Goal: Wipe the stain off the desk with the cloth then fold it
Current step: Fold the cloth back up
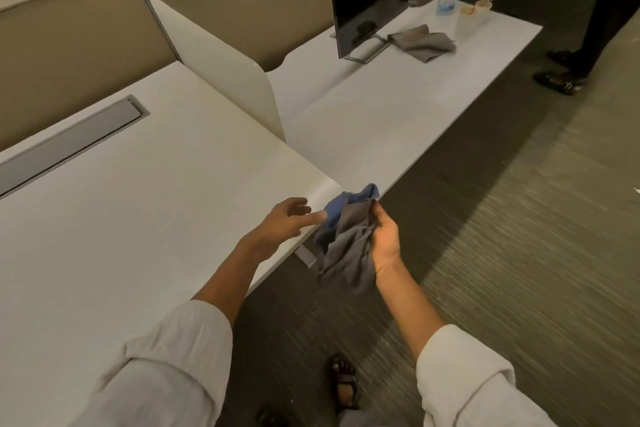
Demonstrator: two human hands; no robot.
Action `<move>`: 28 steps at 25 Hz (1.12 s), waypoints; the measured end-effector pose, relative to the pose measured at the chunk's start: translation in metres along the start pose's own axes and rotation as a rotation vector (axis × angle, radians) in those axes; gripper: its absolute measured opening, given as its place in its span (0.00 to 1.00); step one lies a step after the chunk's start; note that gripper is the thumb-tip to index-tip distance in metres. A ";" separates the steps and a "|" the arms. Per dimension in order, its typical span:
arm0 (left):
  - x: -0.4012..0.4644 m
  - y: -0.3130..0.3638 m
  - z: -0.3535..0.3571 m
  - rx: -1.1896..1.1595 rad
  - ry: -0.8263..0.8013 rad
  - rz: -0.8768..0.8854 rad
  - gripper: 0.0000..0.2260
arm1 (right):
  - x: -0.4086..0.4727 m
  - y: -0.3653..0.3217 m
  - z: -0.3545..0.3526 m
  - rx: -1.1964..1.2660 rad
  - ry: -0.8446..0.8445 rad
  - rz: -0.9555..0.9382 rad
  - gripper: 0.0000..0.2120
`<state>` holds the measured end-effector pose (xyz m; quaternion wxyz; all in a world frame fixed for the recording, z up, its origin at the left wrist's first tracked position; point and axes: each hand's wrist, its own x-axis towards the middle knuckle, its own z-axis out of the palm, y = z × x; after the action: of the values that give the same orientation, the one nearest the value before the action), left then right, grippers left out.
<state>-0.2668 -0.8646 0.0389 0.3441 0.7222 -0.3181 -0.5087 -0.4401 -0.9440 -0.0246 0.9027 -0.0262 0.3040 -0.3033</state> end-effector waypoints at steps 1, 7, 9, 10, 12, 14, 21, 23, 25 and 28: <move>-0.004 -0.005 0.001 -0.026 -0.086 -0.030 0.29 | -0.004 0.005 0.004 0.001 -0.012 0.037 0.17; -0.043 -0.045 -0.004 -0.257 -0.114 0.000 0.19 | -0.022 0.027 0.024 -0.403 -0.103 0.122 0.20; -0.055 -0.051 -0.010 -0.369 -0.056 0.032 0.17 | -0.027 0.034 0.027 -0.542 -0.034 0.146 0.19; -0.062 -0.053 -0.011 -0.422 -0.022 0.042 0.17 | -0.027 0.039 0.027 -0.650 0.022 0.112 0.17; -0.079 -0.056 -0.009 -0.503 0.081 0.055 0.13 | -0.033 0.055 0.031 -0.872 0.059 0.019 0.15; -0.093 -0.061 -0.006 -0.600 0.203 0.053 0.04 | -0.042 0.072 0.034 -0.881 0.045 0.003 0.17; -0.140 -0.092 0.018 -0.633 0.433 0.013 0.05 | -0.093 0.149 0.032 -1.251 0.346 -0.544 0.14; -0.152 -0.097 0.025 -0.649 0.486 0.018 0.03 | -0.105 0.166 0.038 -1.227 0.383 -0.605 0.13; -0.163 -0.103 0.028 -0.697 0.511 0.019 0.10 | -0.114 0.173 0.038 -1.295 0.349 -0.549 0.17; -0.179 -0.100 0.026 -0.812 0.519 0.055 0.21 | -0.129 0.174 0.028 -1.235 0.102 -0.382 0.23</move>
<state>-0.3303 -0.6681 0.0423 0.6796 0.6241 -0.0164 -0.3853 -0.4130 -0.7334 0.0269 0.6361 -0.5799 0.4548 -0.2288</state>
